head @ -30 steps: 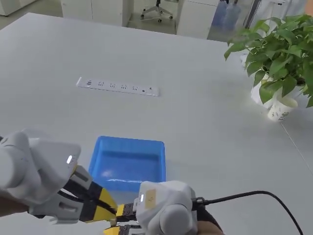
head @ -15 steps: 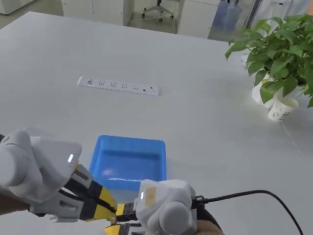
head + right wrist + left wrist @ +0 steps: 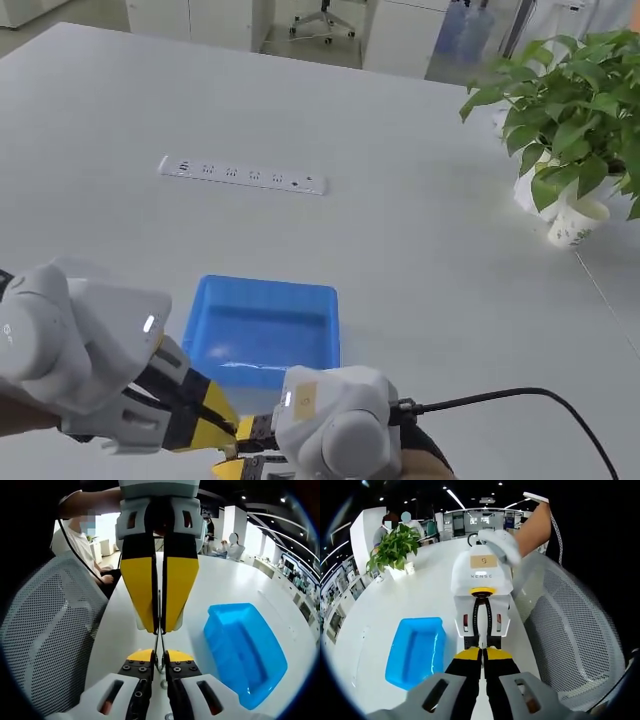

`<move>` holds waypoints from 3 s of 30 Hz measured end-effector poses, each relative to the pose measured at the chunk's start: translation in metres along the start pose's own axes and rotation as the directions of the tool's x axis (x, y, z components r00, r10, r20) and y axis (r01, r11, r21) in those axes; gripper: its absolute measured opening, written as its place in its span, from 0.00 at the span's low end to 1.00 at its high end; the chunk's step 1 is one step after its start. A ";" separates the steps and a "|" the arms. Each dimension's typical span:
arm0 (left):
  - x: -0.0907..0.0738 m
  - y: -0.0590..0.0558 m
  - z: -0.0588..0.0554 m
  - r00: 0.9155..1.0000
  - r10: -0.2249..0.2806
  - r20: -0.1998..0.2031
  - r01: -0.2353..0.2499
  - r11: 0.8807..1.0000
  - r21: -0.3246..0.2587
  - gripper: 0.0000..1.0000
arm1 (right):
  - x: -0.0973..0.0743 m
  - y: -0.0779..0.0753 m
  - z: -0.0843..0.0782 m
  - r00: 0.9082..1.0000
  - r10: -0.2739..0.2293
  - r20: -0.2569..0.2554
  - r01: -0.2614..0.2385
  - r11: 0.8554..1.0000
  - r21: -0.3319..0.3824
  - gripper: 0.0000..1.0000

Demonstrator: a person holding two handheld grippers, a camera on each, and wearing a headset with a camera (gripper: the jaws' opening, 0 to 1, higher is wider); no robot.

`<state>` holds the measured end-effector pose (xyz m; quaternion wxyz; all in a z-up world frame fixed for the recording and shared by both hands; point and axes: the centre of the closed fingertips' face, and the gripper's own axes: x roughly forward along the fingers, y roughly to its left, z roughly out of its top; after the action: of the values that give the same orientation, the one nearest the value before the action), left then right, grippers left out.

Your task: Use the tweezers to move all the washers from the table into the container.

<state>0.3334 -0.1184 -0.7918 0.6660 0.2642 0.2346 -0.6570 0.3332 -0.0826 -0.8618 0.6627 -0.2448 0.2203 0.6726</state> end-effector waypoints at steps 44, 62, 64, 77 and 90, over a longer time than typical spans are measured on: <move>-0.033 0.018 0.027 0.999 -0.004 0.032 0.004 1.000 -0.003 0.04 | -0.020 -0.019 0.039 0.998 -0.024 0.054 0.026 0.999 -0.045 0.10; -0.049 0.047 0.041 0.999 0.010 0.038 -0.012 0.999 0.033 0.04 | -0.032 -0.052 0.058 0.994 -0.073 0.081 0.078 0.995 -0.061 0.10; -0.050 0.050 0.042 0.999 0.014 0.037 -0.016 0.999 0.036 0.04 | -0.033 -0.055 0.059 0.994 -0.075 0.082 0.080 0.995 -0.061 0.10; -0.055 0.075 0.041 0.999 0.030 0.026 -0.031 0.998 0.047 0.04 | -0.031 -0.082 0.064 0.992 -0.093 0.088 0.100 0.992 -0.072 0.10; -0.046 0.098 0.024 0.999 0.032 -0.008 -0.032 0.998 0.045 0.04 | -0.016 -0.106 0.053 0.992 -0.095 0.077 0.099 0.994 -0.050 0.10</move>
<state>0.4293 -0.1002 -0.7396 0.6693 0.2856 0.2184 -0.6502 0.4368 -0.0598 -0.8075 0.6956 -0.2477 0.1653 0.6538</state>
